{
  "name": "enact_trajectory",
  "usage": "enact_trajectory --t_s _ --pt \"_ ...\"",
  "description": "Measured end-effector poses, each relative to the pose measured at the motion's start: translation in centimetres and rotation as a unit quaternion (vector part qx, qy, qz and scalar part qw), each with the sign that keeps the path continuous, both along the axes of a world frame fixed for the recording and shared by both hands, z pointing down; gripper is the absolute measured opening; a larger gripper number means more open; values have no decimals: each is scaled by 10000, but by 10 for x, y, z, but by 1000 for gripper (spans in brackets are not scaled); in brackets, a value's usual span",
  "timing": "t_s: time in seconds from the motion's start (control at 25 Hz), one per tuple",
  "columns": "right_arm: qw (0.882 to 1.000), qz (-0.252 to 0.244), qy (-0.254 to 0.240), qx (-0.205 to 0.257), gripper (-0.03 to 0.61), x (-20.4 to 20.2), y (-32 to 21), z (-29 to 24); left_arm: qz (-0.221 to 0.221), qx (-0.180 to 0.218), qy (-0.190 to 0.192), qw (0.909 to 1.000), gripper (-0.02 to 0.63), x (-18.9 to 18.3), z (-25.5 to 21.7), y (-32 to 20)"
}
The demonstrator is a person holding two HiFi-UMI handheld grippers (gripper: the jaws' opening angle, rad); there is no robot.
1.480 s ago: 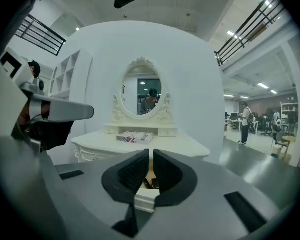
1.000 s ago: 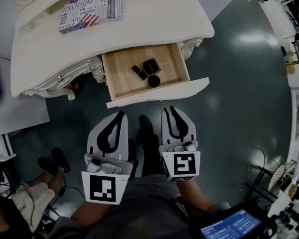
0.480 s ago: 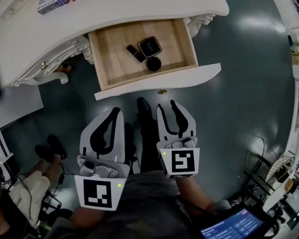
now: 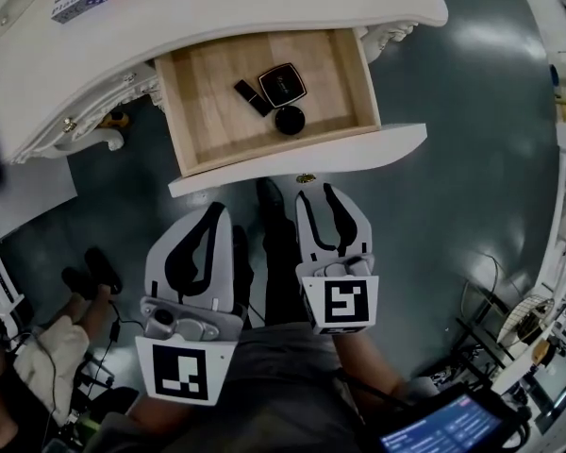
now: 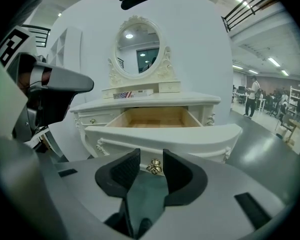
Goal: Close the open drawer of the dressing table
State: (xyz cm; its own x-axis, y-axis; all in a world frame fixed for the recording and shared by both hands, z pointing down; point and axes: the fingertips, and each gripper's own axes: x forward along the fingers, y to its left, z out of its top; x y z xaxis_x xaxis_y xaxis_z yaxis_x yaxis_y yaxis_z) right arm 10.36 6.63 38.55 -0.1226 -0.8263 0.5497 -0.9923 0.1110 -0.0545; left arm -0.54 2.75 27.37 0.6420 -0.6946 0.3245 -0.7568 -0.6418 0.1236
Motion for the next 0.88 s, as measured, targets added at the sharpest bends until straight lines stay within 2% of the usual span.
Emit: enact_trajectory --t_s 0.4,0.88 --pt "9992 78 -169 -345 130 7 -13 20 -80 -129 -22 9999 15 7 9 -21" --pt "9992 -130 -85 -381 130 8 -19 23 -162 -156 -45 9997 15 7 13 -25"
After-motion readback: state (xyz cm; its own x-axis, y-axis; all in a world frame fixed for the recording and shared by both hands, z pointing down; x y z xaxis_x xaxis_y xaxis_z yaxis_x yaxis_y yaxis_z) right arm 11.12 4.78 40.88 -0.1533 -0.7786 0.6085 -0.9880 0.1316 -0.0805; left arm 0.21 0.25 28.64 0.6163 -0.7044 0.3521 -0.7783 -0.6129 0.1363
